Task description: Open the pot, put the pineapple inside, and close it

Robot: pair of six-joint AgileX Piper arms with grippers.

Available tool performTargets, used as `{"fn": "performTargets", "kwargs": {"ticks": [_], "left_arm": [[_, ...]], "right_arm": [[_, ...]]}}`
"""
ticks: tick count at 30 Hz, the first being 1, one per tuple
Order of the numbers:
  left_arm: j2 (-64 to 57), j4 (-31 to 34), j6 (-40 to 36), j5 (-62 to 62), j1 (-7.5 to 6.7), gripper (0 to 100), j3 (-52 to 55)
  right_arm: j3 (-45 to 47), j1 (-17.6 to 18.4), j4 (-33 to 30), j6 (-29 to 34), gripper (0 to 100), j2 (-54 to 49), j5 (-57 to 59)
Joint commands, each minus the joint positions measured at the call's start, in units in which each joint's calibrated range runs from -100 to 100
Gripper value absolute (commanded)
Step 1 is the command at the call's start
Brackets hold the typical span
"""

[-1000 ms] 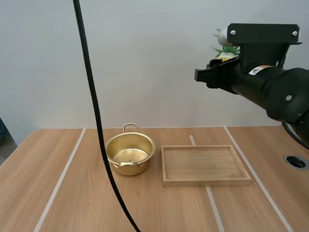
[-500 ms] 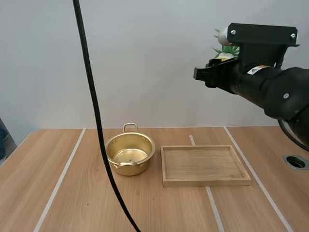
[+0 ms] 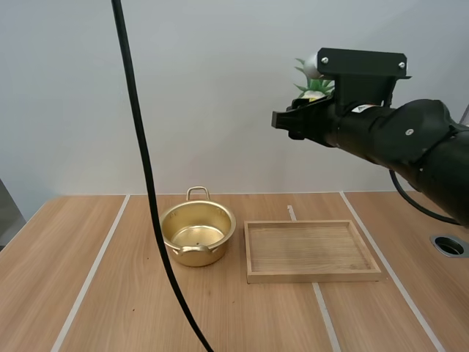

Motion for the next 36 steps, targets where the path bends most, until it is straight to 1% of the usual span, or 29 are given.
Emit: {"fn": "performTargets", "kwargs": {"ticks": [1,5,8,10,11,12,15,22,26,32,36], "left_arm": [[-0.38,-0.90,-0.58,0.05,-0.01,0,-0.35],[-0.50,-0.90,-1.02,0.05,0.08,0,-0.35],[-0.50,-0.90,-1.13,0.05,0.84,0,-0.35],[-0.50,-0.90,-1.13,0.31,1.18,0,-0.35],[-0.50,-0.90,-1.13,0.45,1.27,0,-0.35],[-0.50,-0.90,-1.13,0.77,1.29,0,-0.35],[-0.50,-0.90,-1.13,2.25,1.29,0,-0.35],[-0.50,-0.90,-1.23,3.87,1.29,0,-0.35],[-0.78,-0.90,-1.23,3.88,1.29,0,-0.35],[-0.77,-0.60,-1.23,3.88,1.29,0,-0.35],[-0.77,-0.48,-1.23,3.88,1.29,0,-0.35]], "right_arm": [[-0.53,0.24,8.13,-7.74,0,1.26,1.03],[-0.53,0.37,23.99,-21.45,0,3.53,7.47],[-0.53,0.37,35.25,-33.19,0,4.65,13.00],[-0.53,0.37,39.94,-38.12,0,5.69,15.58],[-0.53,0.37,41.35,-39.44,0,5.97,16.48],[-0.53,0.37,42.23,-40.44,0,6.52,17.52],[-0.53,0.37,42.02,-40.56,0,8.42,21.20],[-0.53,0.52,42.45,-44.18,0,13.41,28.10],[-0.53,0.61,44.83,-47.28,0,17.06,30.92],[-0.53,3.00,48.57,-52.69,0,22.01,32.01],[-0.53,4.76,48.69,-53.63,0,24.55,32.02]]}}
